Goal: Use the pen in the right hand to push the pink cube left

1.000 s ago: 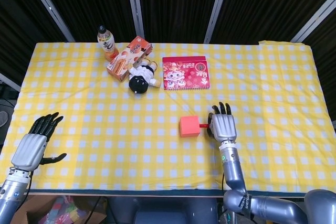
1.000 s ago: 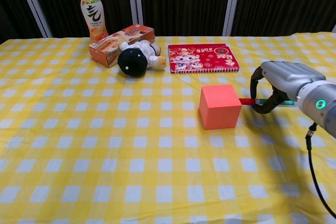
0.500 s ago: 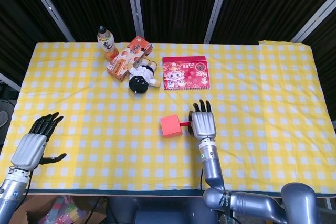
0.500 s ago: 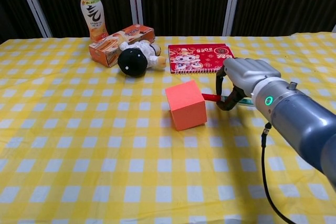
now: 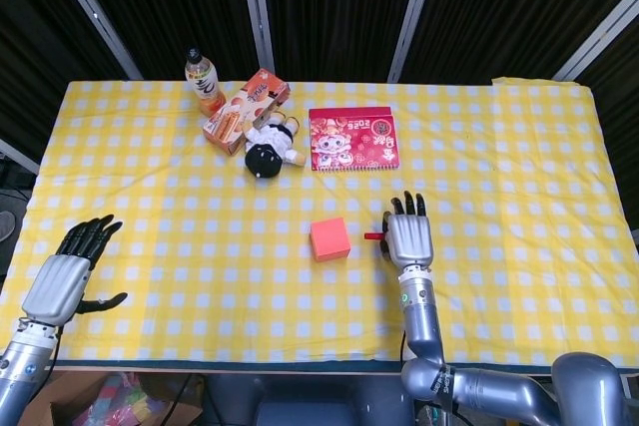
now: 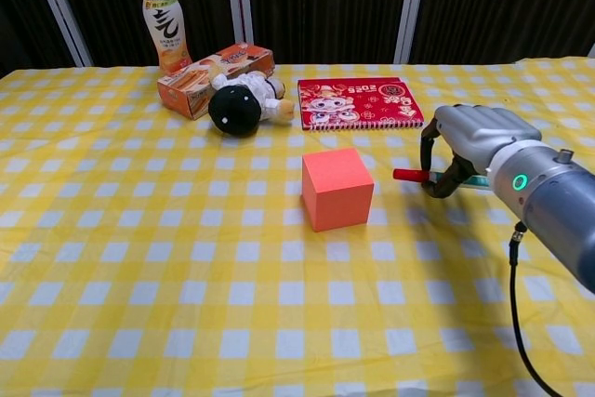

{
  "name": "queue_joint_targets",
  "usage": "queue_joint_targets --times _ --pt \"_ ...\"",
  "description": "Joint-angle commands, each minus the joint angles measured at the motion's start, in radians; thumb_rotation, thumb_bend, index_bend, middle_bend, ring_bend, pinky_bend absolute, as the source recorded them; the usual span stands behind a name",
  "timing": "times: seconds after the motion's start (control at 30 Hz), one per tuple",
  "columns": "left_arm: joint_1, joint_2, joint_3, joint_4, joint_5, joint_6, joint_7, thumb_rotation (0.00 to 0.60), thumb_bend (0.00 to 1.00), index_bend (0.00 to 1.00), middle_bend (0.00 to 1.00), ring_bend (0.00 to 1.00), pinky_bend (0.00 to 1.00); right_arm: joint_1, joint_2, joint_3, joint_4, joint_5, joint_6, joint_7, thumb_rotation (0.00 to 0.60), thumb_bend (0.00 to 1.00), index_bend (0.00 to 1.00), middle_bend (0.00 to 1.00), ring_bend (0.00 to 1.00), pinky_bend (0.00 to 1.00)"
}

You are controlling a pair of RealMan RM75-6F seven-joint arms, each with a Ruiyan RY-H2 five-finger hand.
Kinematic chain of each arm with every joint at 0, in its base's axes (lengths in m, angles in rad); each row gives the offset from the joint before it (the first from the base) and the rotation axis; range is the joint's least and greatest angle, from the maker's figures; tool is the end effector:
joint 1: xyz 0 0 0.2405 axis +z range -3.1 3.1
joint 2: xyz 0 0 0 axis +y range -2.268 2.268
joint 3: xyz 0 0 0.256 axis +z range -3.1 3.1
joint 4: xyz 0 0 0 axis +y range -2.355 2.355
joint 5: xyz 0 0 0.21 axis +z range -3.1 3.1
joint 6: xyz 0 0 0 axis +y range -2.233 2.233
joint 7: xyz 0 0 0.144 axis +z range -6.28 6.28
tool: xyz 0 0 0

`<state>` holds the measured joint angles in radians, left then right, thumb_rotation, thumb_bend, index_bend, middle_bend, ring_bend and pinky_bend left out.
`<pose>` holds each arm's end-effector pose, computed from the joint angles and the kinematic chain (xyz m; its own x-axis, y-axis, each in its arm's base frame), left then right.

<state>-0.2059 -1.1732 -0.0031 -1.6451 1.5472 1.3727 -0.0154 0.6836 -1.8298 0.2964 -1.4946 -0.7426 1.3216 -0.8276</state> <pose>-0.2791 0.2032 0.1151 0.3260 0.1294 0.9365 0.9378 -0.1690 -0.3031 -0.1424 -0.3217 -0.0485 0.4413 -0.2133 0.8716 -0.8896 0.0238 0.4562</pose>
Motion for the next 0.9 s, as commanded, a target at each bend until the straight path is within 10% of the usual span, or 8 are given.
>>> queue_joint_targets --times 0.03,0.9 --pt "0.0 -0.001 0.0 -0.002 0.0 0.001 0.004 0.6 0.0 0.0 0.0 0.0 0.0 -0.004 0.003 -0.005 -0.007 -0.005 0.001 0.005 0.6 0.5 0.61 0.21 0.0 0.0" --pt "-0.007 0.007 0.001 -0.001 0.007 -0.005 -0.035 0.6 0.0 0.0 0.0 0.0 0.0 0.139 -0.219 0.045 0.11 -0.006 -0.042 -0.07 0.6 0.51 0.61 0.21 0.0 0.0"
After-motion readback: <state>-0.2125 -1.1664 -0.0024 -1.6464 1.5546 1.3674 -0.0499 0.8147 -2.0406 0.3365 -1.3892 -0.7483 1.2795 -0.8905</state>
